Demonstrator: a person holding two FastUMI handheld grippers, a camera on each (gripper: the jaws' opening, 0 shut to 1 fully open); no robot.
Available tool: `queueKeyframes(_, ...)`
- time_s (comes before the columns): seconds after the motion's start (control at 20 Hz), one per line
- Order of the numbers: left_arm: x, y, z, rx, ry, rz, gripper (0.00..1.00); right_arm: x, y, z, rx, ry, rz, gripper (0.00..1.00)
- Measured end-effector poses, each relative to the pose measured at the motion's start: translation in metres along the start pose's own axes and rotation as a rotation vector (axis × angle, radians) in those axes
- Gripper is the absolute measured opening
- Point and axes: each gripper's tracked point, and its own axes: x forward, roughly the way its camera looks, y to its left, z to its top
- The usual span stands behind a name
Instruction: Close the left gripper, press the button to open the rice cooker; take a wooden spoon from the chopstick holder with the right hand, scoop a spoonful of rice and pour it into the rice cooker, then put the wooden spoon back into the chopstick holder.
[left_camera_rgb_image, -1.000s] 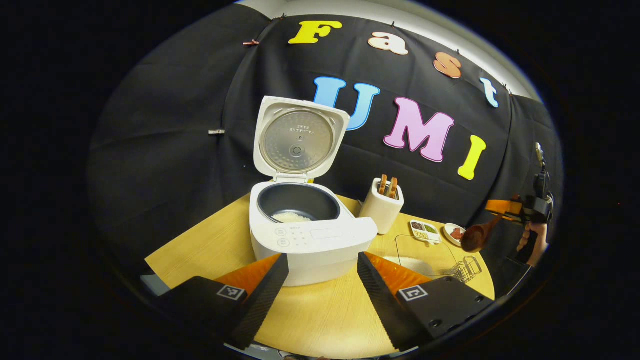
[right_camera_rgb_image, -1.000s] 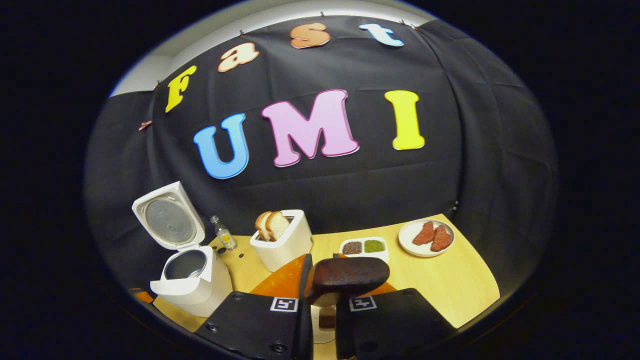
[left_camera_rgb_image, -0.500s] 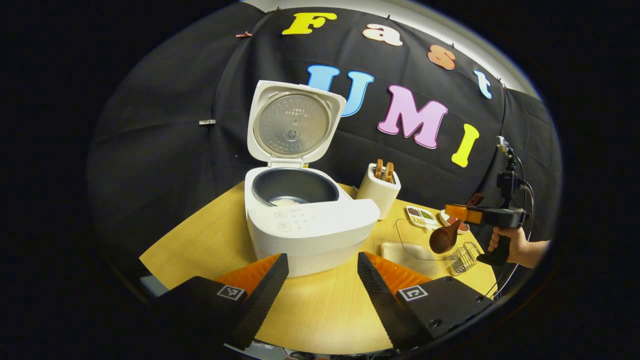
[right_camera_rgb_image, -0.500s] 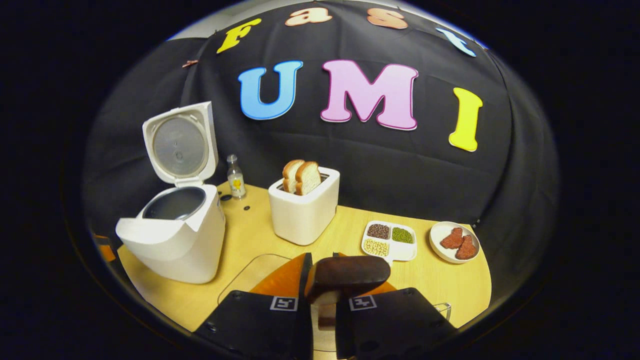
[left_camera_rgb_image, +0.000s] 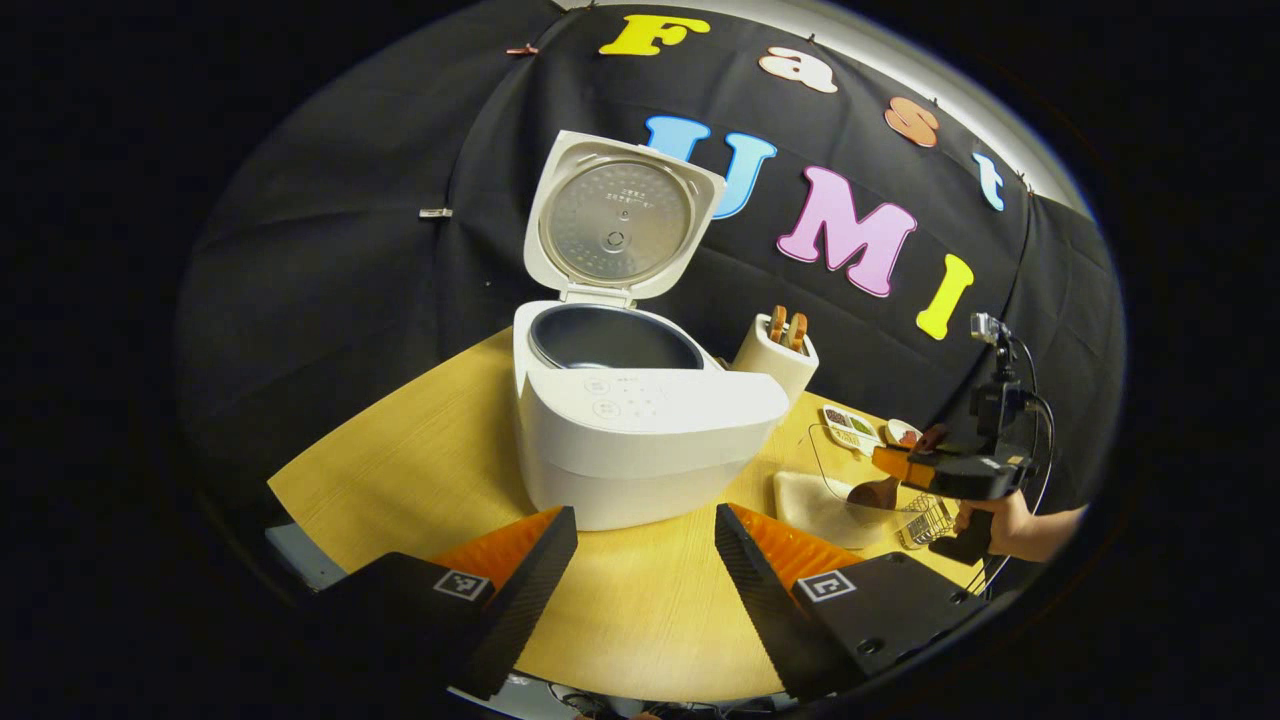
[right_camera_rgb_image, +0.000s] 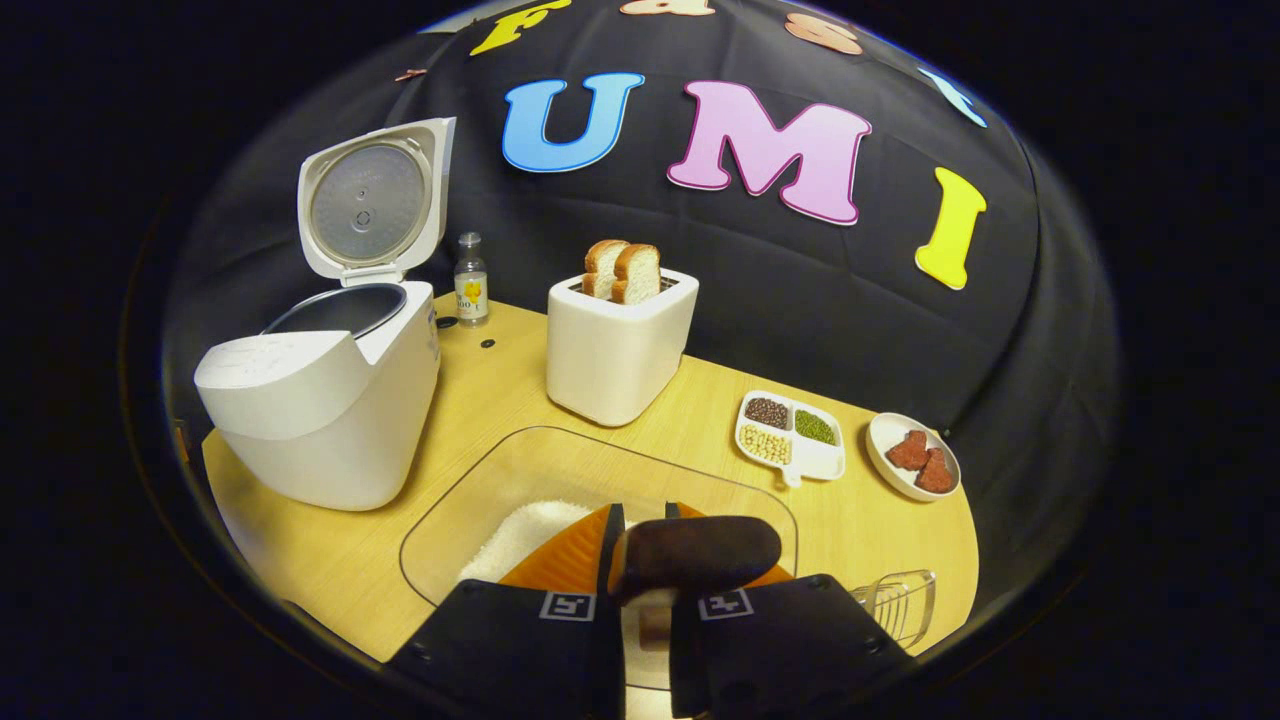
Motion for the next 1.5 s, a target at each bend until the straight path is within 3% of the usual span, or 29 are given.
queueKeyframes(0.3, -0.005, 0.017, 0.002, -0.054, -0.012, 0.038, 0.96, 0.005, 0.037, 0.006, 0.234, 0.036, 0.038, 0.22)
queueKeyframes(0.7, -0.008, 0.036, -0.014, -0.130, 0.006, 0.070, 0.96, 0.018, 0.039, 0.020, 0.622, 0.088, 0.049, 0.22)
queueKeyframes(0.95, -0.006, 0.030, -0.004, -0.133, -0.013, 0.040, 0.96, 0.011, 0.025, 0.028, 0.779, 0.066, 0.042, 0.22)
queueKeyframes(1.2, -0.007, 0.028, 0.010, -0.104, -0.028, 0.001, 0.96, -0.006, -0.007, 0.025, 0.973, 0.035, -0.020, 0.22)
queueKeyframes(1.35, -0.009, 0.026, 0.017, -0.145, -0.047, -0.042, 0.96, -0.021, -0.027, 0.030, 1.102, -0.009, -0.054, 0.22)
queueKeyframes(1.5, -0.008, 0.029, 0.017, -0.166, -0.037, -0.056, 0.96, -0.032, -0.045, 0.036, 1.147, -0.056, -0.085, 0.22)
